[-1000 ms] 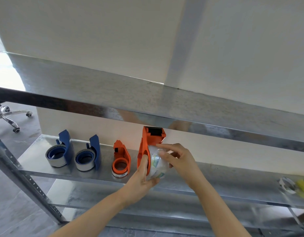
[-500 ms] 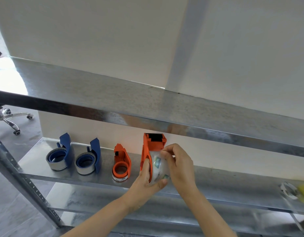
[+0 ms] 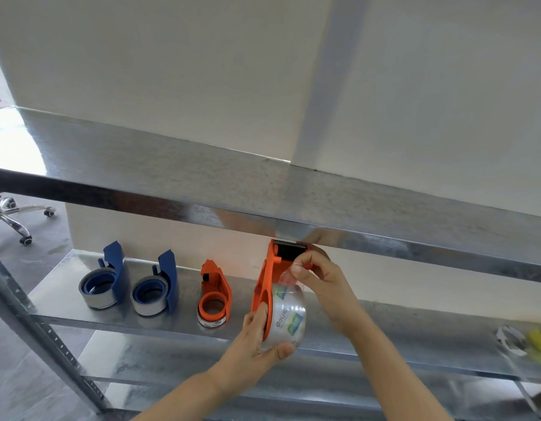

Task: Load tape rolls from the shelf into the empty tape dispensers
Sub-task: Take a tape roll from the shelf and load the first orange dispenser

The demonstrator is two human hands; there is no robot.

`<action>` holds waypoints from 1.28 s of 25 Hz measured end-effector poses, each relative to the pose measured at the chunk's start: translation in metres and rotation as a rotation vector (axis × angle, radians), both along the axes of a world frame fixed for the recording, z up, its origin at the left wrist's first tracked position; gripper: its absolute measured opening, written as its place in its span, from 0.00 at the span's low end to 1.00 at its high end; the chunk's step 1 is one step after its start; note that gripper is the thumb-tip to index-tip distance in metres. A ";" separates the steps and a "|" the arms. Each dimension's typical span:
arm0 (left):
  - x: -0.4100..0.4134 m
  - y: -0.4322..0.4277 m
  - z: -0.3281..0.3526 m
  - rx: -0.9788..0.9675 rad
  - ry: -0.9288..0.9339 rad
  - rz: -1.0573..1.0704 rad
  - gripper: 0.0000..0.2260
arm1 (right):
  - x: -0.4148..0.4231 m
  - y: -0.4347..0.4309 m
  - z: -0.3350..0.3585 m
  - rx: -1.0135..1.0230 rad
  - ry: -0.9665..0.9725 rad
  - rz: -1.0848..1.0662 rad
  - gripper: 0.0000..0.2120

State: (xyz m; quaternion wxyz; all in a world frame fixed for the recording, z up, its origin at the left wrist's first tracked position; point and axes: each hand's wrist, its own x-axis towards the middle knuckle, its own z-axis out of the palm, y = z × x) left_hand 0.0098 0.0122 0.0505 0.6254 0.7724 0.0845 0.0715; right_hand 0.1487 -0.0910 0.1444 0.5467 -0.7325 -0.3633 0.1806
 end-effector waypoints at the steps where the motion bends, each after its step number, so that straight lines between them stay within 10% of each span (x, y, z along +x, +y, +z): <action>1: 0.001 0.002 0.001 -0.087 0.008 -0.013 0.30 | 0.000 0.001 -0.002 -0.045 -0.053 -0.037 0.06; 17: 0.011 -0.007 0.009 -0.266 -0.145 0.160 0.34 | -0.021 0.011 -0.026 -0.363 -1.030 -0.335 0.05; 32: -0.008 -0.014 -0.033 -0.313 -0.127 0.127 0.36 | -0.016 0.015 -0.013 -0.363 -0.748 -0.251 0.09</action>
